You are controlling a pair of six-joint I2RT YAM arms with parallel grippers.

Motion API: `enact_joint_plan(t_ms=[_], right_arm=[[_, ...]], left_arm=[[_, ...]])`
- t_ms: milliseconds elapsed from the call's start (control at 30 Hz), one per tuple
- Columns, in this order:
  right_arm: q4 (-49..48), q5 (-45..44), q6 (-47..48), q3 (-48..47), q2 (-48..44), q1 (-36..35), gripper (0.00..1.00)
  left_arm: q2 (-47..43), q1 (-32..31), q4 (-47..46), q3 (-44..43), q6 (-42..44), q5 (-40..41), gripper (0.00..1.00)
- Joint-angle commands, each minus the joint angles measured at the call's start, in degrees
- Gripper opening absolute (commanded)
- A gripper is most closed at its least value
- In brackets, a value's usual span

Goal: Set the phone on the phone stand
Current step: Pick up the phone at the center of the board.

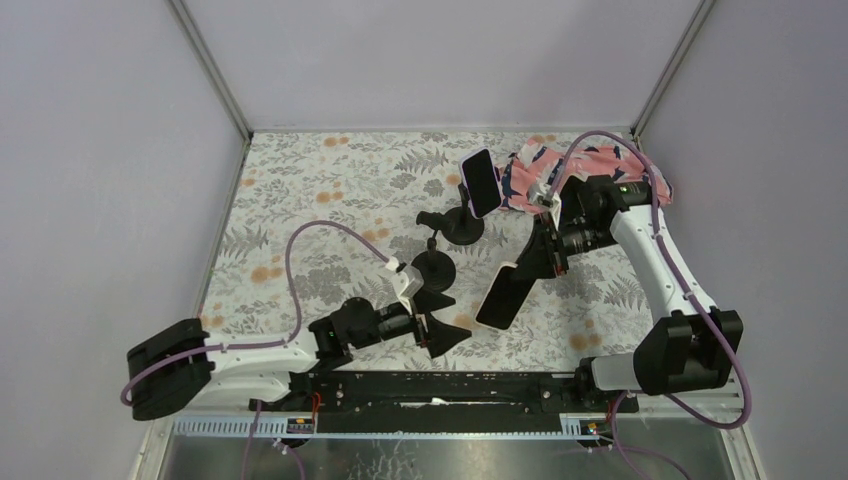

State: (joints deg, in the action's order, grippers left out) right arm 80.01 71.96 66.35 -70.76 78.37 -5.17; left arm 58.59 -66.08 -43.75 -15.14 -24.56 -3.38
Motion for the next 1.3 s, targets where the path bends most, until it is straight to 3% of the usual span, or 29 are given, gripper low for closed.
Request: enact_joint_plan(t_ms=[0, 233, 567, 767, 833, 933, 1100, 1133, 1267], right_arm=[[4.06, 5.81, 2.97, -2.68, -1.79, -1.82, 0.0], [4.19, 6.57, 4.32, -1.87, -2.53, -3.6, 0.0], [4.19, 7.32, 5.27, -1.08, -3.13, -3.88, 0.0], [4.17, 7.44, 5.54, -0.62, -3.42, -4.12, 0.0], [4.19, 7.28, 5.55, -0.53, -3.41, -4.28, 0.0], [4.28, 7.14, 5.5, 0.03, -3.4, -4.92, 0.22], [4.08, 5.85, 5.24, 1.97, -3.4, -7.79, 0.94], [3.85, 5.89, 5.05, 2.4, -3.46, -7.99, 0.99], [0.13, 6.18, 0.87, 4.27, -3.9, -8.1, 1.0]], left_arm=[[7.72, 0.68, -13.91, -2.88, -4.17, -3.74, 0.98], [17.57, 1.51, -17.16, -7.81, -7.1, -5.72, 0.86], [27.56, 4.84, -21.83, -13.1, -14.09, -16.86, 0.44], [29.33, 6.28, -22.94, -13.7, -16.27, -20.0, 0.0], [29.11, 6.53, -23.81, -13.3, -16.75, -20.14, 0.0], [28.4, 6.75, -24.28, -12.8, -16.88, -19.93, 0.0], [26.56, 6.91, -24.42, -11.51, -15.61, -19.21, 0.0], [26.21, 7.02, -24.45, -11.14, -15.35, -18.95, 0.0], [25.08, 7.19, -24.28, -10.38, -14.78, -18.51, 0.0]])
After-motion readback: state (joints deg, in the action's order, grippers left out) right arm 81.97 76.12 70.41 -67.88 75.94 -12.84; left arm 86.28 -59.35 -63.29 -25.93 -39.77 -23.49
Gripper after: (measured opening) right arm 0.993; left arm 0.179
